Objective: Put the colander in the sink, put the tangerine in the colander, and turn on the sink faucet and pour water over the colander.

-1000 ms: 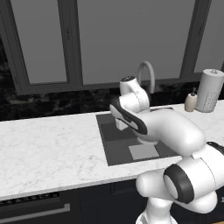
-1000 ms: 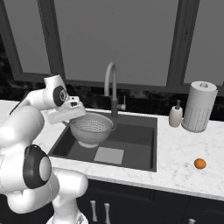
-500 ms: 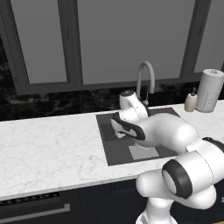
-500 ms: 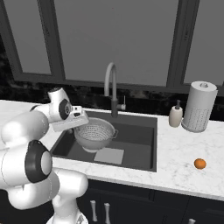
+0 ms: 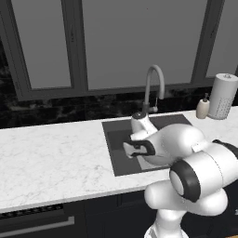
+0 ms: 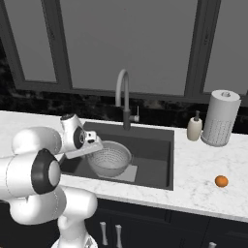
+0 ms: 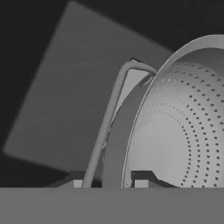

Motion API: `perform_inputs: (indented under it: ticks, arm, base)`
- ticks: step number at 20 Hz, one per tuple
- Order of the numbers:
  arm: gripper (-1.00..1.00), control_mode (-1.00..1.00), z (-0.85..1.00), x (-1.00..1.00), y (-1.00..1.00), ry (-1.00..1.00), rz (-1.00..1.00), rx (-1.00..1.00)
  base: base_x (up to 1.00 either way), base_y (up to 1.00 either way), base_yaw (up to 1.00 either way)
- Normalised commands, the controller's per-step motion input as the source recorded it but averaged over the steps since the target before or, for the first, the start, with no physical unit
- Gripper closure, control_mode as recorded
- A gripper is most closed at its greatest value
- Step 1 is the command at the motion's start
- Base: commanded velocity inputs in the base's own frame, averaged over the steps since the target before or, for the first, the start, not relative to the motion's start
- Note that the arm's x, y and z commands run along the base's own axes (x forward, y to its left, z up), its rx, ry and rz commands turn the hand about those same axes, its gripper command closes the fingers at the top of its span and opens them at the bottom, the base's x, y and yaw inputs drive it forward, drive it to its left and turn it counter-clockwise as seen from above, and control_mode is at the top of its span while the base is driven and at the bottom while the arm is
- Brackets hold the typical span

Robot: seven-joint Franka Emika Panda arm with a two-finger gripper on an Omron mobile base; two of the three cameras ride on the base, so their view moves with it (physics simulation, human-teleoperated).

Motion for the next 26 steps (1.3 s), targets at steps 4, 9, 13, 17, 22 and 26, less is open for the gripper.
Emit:
perform_inputs:
  ticks: [4, 9, 13, 17, 22, 26]
  arm:
    - [1.0, -1.0, -0.41, 0.14, -0.06, -0.01, 0.0, 0.0]
    - [1.0, -1.0, -0.19, 0.28, -0.08, 0.0, 0.0, 0.0]
    - [1.0, -1.0, -0.02, 0.28, -0.17, 0.0, -0.01, 0.0]
    - [1.0, -1.0, -0.01, 0.18, -0.24, 0.0, -0.08, -0.02]
    - [1.0, -1.0, -0.05, 0.11, -0.17, 0.0, -0.04, -0.01]
    - [1.0, -1.0, -0.3, 0.18, 0.03, 0.0, 0.0, -0.01]
  base:
    - [0.0, 0.0, 0.0]
    - [0.0, 0.0, 0.0]
    - [0.0, 0.0, 0.0]
    - [0.0, 0.0, 0.0]
    - [0.0, 0.0, 0.0]
    - [0.0, 0.0, 0.0]
